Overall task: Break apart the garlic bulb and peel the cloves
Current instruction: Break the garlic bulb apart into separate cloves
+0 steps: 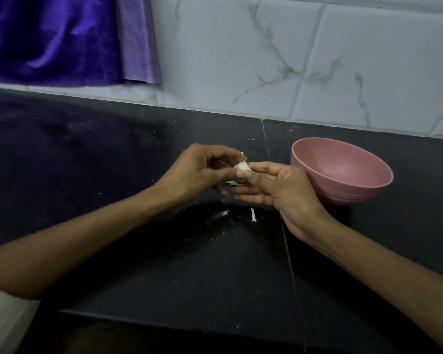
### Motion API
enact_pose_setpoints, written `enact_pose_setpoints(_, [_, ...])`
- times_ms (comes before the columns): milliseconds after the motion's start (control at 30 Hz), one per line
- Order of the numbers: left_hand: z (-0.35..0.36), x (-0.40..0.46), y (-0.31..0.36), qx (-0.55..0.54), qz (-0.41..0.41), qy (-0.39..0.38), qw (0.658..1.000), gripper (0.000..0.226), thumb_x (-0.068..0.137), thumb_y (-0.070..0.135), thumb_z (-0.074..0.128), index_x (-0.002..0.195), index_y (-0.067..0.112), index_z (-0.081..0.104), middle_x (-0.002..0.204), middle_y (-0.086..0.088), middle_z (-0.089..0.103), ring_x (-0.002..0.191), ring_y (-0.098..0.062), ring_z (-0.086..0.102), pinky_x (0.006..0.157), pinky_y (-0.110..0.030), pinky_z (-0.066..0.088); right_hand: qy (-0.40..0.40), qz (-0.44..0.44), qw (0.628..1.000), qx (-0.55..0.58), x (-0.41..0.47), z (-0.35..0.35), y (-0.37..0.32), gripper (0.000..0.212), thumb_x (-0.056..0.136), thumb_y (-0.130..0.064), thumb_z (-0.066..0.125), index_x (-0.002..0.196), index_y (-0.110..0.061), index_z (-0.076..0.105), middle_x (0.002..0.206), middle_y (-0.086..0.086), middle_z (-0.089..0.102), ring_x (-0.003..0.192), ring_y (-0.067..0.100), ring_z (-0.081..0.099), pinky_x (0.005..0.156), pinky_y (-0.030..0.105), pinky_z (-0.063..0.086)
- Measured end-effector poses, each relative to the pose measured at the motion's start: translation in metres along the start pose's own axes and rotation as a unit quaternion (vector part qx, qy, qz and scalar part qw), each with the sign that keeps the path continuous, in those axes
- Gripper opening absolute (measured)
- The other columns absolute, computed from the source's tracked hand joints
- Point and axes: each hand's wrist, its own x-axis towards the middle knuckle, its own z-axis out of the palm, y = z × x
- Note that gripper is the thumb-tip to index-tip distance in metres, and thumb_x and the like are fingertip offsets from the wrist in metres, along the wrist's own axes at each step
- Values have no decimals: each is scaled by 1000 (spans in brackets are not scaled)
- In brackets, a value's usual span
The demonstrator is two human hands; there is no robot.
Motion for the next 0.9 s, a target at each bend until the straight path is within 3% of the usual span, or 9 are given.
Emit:
enact_pose_setpoints(167, [4,-5,-4,135,63,33,988,38,73,16,82,109,13,73,97,1,73,81,-10,70,66,-32,61,-10,-26,999,-38,0,0,2,15,92,-3,62,104,-8,69,94,11,77,85,22,75,75,34,62])
enact_pose_setpoints(300, [5,-4,-6,128,63,69,987,39,75,6,81,113,11,71,97,1,75,79,-6,72,68,-30,61,-30,-22,998,-45,2,1,0,27,93,6,57,113,-9,67,97,10,76,92,23,74,77,32,61])
enact_pose_setpoints(500, [7,-7,-5,146,87,68,983,51,77,11,80,126,13,63,103,0,73,84,-6,71,69,-29,61,-6,-58,996,-70,1,0,1,17,90,-7,66,106,-9,72,93,9,76,87,19,74,74,29,60])
enact_pose_setpoints(800, [7,-7,-8,156,88,78,981,48,70,18,86,116,13,70,94,2,75,71,-5,71,76,-30,60,-5,-63,995,-76,3,-4,4,10,86,-6,69,94,-3,74,77,10,75,73,19,73,66,25,59])
enact_pose_setpoints(900, [6,-6,-6,149,88,74,982,46,70,19,86,113,13,72,94,2,76,76,-3,71,80,-31,59,-14,-67,994,-87,5,-5,4,9,86,-4,68,92,-5,74,76,8,75,70,19,72,65,25,59])
